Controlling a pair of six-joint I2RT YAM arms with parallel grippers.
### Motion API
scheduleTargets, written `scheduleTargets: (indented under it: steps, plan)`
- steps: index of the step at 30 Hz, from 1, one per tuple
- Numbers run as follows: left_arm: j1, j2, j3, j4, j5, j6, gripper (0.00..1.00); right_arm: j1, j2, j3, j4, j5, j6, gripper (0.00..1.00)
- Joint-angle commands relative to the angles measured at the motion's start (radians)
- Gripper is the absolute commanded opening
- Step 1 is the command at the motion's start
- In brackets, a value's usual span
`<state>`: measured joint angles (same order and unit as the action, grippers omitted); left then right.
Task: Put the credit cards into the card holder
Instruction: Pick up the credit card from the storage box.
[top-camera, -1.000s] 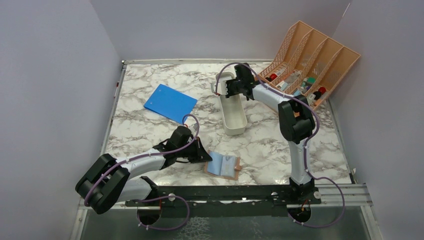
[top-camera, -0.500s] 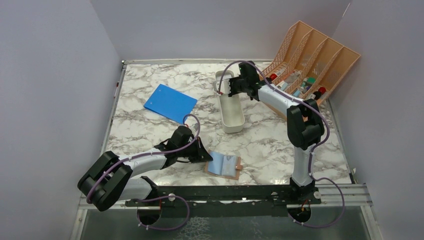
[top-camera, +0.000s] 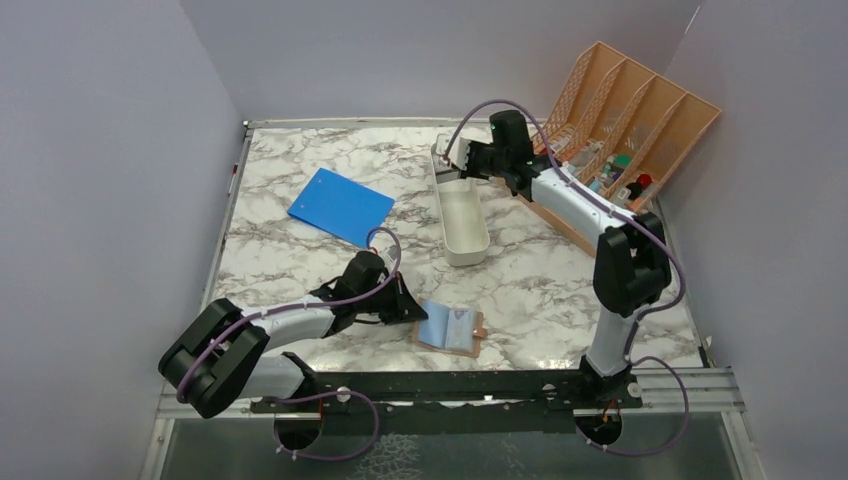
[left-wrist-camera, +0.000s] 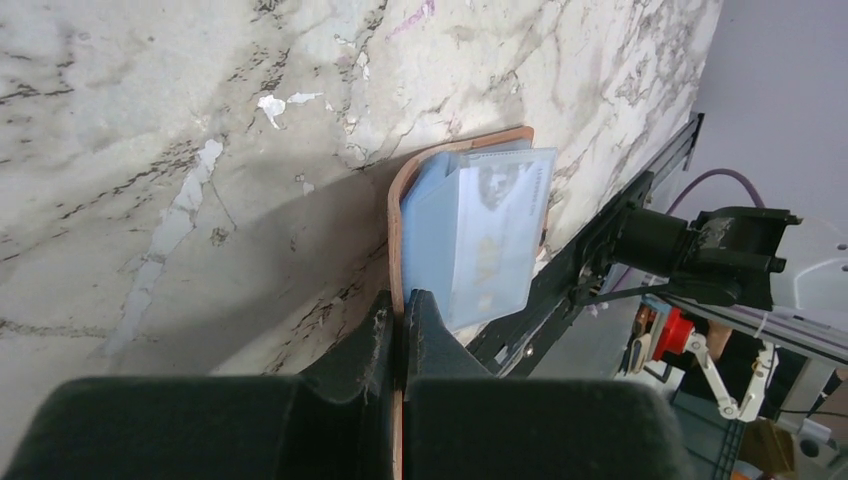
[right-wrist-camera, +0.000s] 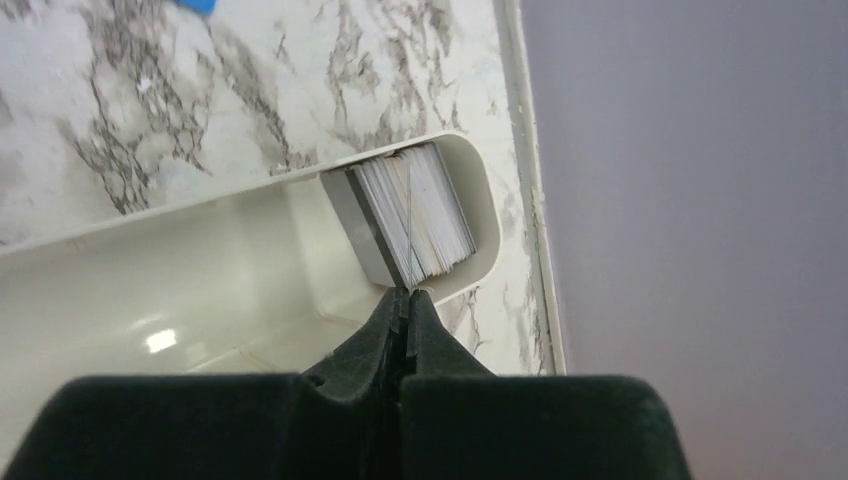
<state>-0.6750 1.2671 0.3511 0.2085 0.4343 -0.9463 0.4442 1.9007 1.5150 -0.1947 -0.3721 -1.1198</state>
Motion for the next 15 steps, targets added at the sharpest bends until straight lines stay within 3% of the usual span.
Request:
scheduleTargets:
  steps: [1, 5, 8, 13, 15]
  plan:
    - [0.003, 0.025, 0.010, 0.107, 0.046, -0.047, 0.00, 0.007, -0.115, -0.005, -0.012, 0.024, 0.346, 0.01]
    - [-0.003, 0.023, 0.004, 0.178, 0.058, -0.100, 0.00, 0.016, -0.225, -0.045, -0.070, 0.031, 0.634, 0.01]
    - [-0.023, 0.012, 0.003, 0.194, 0.035, -0.127, 0.00, 0.018, -0.353, -0.125, -0.106, -0.080, 0.857, 0.01]
    - [-0.099, 0.012, -0.012, 0.199, -0.060, -0.167, 0.00, 0.046, -0.630, -0.429, 0.016, -0.144, 1.216, 0.01]
    - [-0.136, 0.029, -0.011, 0.205, -0.087, -0.177, 0.00, 0.061, -0.741, -0.528, 0.012, -0.092, 1.325, 0.01]
